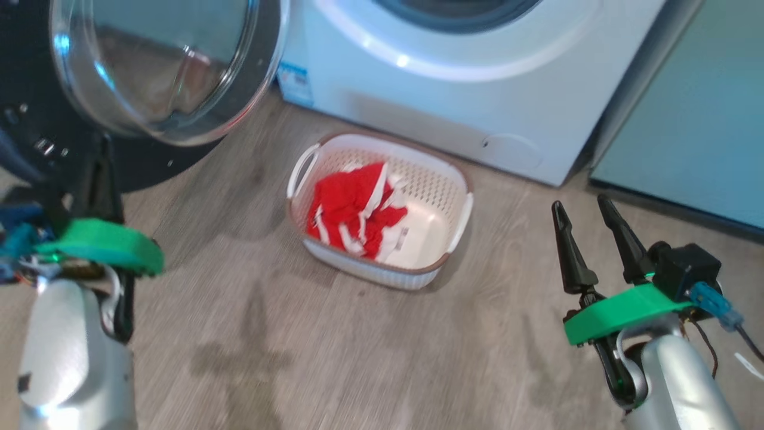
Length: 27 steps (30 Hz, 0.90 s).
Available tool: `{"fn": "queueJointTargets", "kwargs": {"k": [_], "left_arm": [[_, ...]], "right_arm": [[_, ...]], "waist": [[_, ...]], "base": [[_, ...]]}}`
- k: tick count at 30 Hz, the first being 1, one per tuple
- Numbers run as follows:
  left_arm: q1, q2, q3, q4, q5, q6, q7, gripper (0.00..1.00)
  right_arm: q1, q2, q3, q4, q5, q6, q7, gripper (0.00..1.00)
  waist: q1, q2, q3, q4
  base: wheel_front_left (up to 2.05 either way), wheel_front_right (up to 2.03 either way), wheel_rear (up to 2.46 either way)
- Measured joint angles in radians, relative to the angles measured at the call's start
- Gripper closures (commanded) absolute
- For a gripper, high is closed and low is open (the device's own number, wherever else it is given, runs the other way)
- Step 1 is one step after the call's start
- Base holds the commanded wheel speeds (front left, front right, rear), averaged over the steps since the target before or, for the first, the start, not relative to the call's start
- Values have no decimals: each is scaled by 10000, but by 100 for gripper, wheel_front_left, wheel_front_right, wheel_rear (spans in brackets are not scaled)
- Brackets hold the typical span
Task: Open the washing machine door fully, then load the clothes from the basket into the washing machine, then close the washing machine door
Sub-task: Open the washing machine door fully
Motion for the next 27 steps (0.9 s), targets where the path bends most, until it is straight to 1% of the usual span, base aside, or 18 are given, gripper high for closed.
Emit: {"fn": "queueJointTargets", "kwargs": {"k": [3,5,13,19,23,24,27], "left_arm": [[553,-19,-336,-410,-224,0,6,100],[711,-48,-416,-575,-303,0,6,100],[2103,-431,-585,-1609,-732,0,6,100],[2738,-681,-991,-2403,-957,0,6,100],[3150,-763,-1241,-2667,-1212,6,6,100],[3270,-761,-1377,-2723,-1310,19,6,100],[3599,-761,-1764,-2855,-1776,272,6,100]], "right_arm": [[145,19,-12,17,71,0,-86,0],[190,19,-27,19,77,0,-138,0],[715,40,-115,-84,157,0,-215,0],[947,48,-322,-332,159,0,-230,0],[1136,56,-441,-454,247,0,-265,0],[1174,56,-483,-460,247,0,-267,0],[1210,59,-591,-552,280,0,-267,0]], "waist": [[0,0,-319,-370],[0,0,-419,-499],[0,0,-1050,-1594],[0,0,-1282,-2316],[0,0,-1356,-2684],[0,0,-1368,-2762],[0,0,-1390,-2974]], "base": [[0,0,0],[0,0,0],[0,0,0],[0,0,0],[0,0,0],[0,0,0],[0,0,0]]}}
